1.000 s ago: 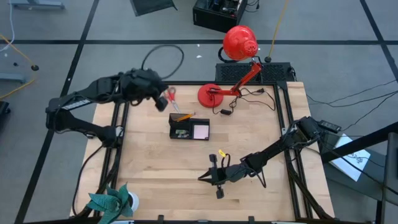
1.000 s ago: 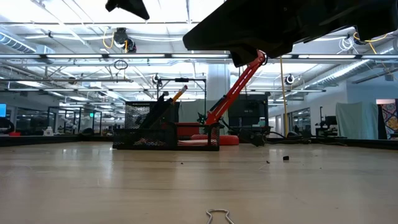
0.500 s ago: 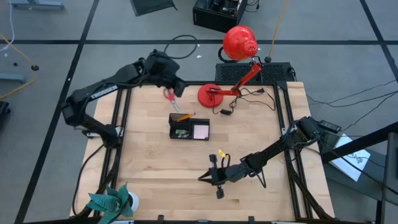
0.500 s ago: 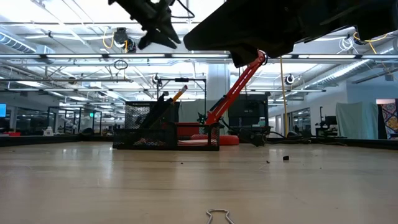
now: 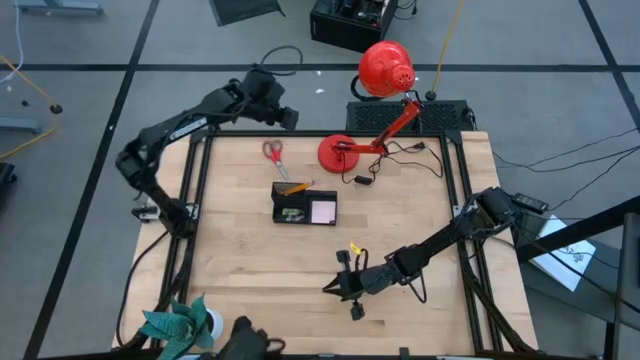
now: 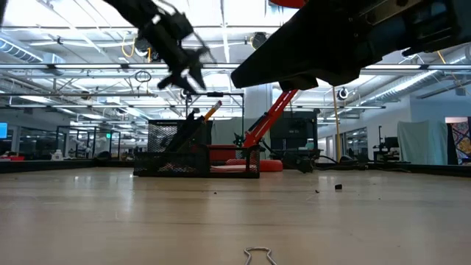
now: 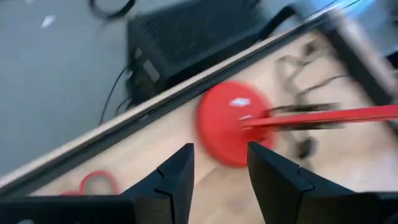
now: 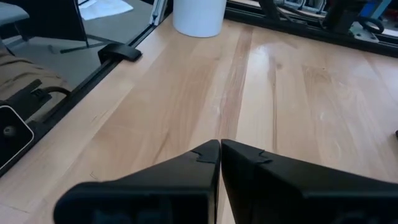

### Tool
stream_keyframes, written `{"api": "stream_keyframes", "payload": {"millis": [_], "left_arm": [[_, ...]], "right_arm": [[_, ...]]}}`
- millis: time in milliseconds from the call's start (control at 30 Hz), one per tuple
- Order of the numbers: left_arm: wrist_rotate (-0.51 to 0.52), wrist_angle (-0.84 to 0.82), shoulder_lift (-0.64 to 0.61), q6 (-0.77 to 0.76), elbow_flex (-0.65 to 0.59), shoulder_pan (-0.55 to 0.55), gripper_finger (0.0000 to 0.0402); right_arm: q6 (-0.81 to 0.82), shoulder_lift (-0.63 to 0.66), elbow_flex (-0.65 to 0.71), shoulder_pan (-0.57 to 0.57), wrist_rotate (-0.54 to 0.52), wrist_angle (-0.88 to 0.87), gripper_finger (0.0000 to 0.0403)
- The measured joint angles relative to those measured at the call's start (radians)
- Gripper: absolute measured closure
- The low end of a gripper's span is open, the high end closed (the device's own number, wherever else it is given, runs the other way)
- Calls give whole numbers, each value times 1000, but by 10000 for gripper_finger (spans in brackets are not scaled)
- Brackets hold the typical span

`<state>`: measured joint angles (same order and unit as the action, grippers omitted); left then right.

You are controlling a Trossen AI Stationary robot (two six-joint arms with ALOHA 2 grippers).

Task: Pick and place office supplies into organizer
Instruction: Put the red scissor into the mesh desk organizer

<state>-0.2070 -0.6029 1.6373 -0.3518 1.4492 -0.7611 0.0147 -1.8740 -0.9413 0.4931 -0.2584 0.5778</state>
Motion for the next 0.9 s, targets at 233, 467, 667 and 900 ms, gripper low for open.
{"api": "stream_keyframes", "payload": {"millis": [233,467,667,900], "left_arm": [[-3,-10,172,-12,0,-31,250],[37,-11,250,-9,-1,-33,250],[190,-98,255,-9,-1,-13,250],[320,-242,250,6,-1,3,250]], "right_arm": [[-12,0,0,0,0,-42,394],[-35,0,0,-3,-1,-58,394],[-30,0,0,-3,-1,-76,394],[3,1,13,-3,-1,-75,394]]}}
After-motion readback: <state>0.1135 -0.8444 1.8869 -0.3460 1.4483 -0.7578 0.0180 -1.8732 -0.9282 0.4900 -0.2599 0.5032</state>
